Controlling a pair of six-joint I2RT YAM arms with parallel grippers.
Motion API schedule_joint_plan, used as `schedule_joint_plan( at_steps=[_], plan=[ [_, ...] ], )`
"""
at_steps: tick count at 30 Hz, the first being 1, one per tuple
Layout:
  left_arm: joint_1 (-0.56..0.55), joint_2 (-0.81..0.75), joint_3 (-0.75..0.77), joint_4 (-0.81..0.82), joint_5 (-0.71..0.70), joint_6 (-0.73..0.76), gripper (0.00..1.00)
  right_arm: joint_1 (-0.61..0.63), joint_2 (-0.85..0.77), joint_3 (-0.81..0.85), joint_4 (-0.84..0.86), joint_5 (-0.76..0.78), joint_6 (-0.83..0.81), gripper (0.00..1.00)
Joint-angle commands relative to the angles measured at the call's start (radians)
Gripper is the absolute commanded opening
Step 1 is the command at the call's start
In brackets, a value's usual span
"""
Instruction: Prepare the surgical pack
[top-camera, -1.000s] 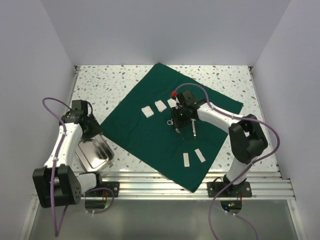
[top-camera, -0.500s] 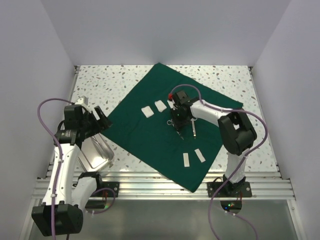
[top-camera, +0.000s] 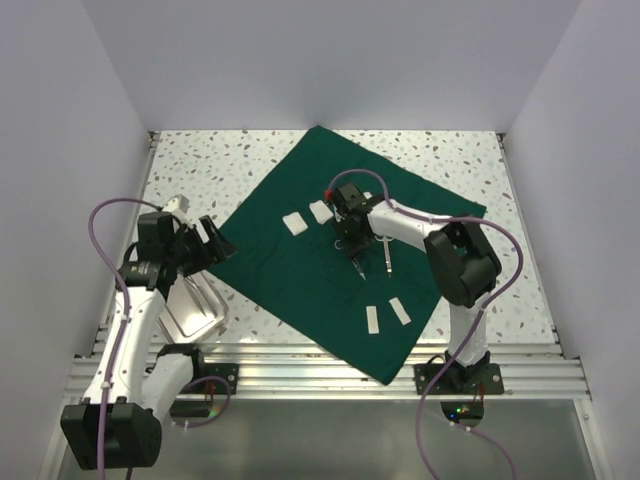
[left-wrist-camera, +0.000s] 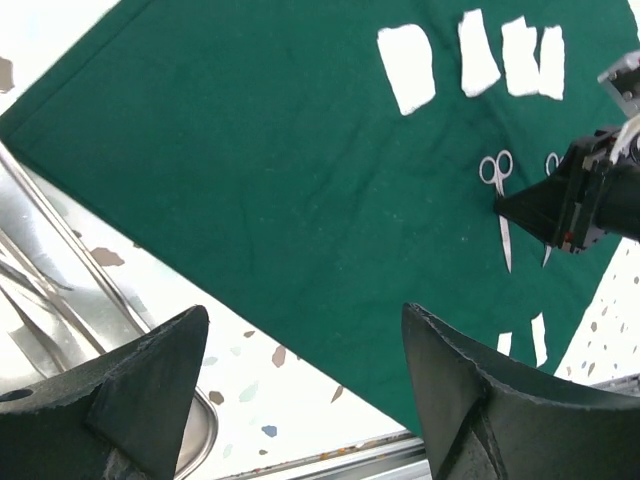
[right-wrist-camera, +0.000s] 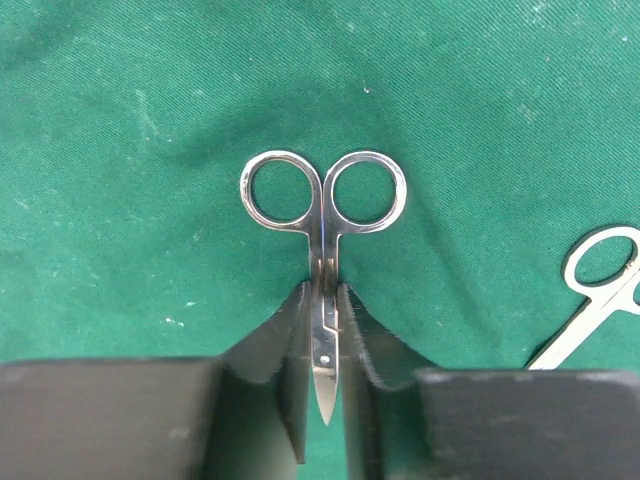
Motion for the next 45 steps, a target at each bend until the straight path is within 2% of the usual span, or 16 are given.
schedule_joint_plan(
  at_steps=[1,3,5,7,11,17,18,22,25,30,33,35,38,39,42,45],
  plan=[
    [-0.035,0.009,0.018,0.052,0.035,-0.018,0.81,0.001,0.027,0.016,-0.018,0.011,-0.010,0.14],
    [-0.044,0.014,0.026,0.060,0.033,-0.023,0.80,0.001,0.029,0.024,-0.020,0.021,-0.009,0.05],
    [-0.114,0.023,0.035,0.069,0.009,-0.041,0.79,0.000,0.016,0.025,-0.021,0.032,-0.007,0.00],
    [-0.159,0.024,0.029,0.089,0.009,-0.069,0.79,0.000,-0.006,0.019,-0.018,0.037,-0.004,0.00],
    [-0.184,0.037,-0.021,0.211,0.099,-0.115,0.77,0.000,-0.100,-0.004,-0.011,-0.011,0.020,0.00],
    [-0.251,0.095,-0.109,0.413,0.147,-0.216,0.75,0.000,-0.186,-0.060,0.029,-0.153,0.062,0.00],
    [-0.251,0.095,-0.115,0.414,0.147,-0.229,0.75,-0.002,-0.192,-0.067,0.029,-0.169,0.062,0.00],
    [-0.368,0.187,-0.133,0.538,0.136,-0.299,0.76,-0.002,-0.220,-0.091,0.071,-0.255,0.068,0.00],
    [-0.441,0.242,-0.152,0.683,0.098,-0.366,0.77,0.001,-0.266,-0.134,0.121,-0.343,0.095,0.00],
    [-0.477,0.362,-0.134,0.814,0.044,-0.466,0.74,0.010,-0.341,-0.198,0.167,-0.401,0.134,0.00],
    [-0.478,0.412,-0.033,0.683,-0.028,-0.442,0.71,0.012,-0.344,-0.186,0.122,-0.344,0.105,0.00],
    [-0.483,0.399,0.001,0.514,-0.133,-0.437,0.66,0.023,-0.323,-0.166,0.101,-0.339,0.054,0.00],
    [-0.498,0.284,0.015,0.355,-0.336,-0.437,0.69,0.104,-0.266,-0.116,0.063,-0.325,0.004,0.37],
    [-0.500,0.223,0.015,0.322,-0.374,-0.437,0.70,0.113,-0.249,-0.107,0.068,-0.321,-0.003,0.45],
    [-0.501,0.126,0.006,0.189,-0.479,-0.434,0.70,0.125,-0.162,-0.058,0.068,-0.310,-0.029,0.47],
    [-0.501,0.069,-0.002,0.121,-0.484,-0.428,0.71,0.144,-0.094,0.001,0.039,-0.293,-0.062,0.48]
  ],
)
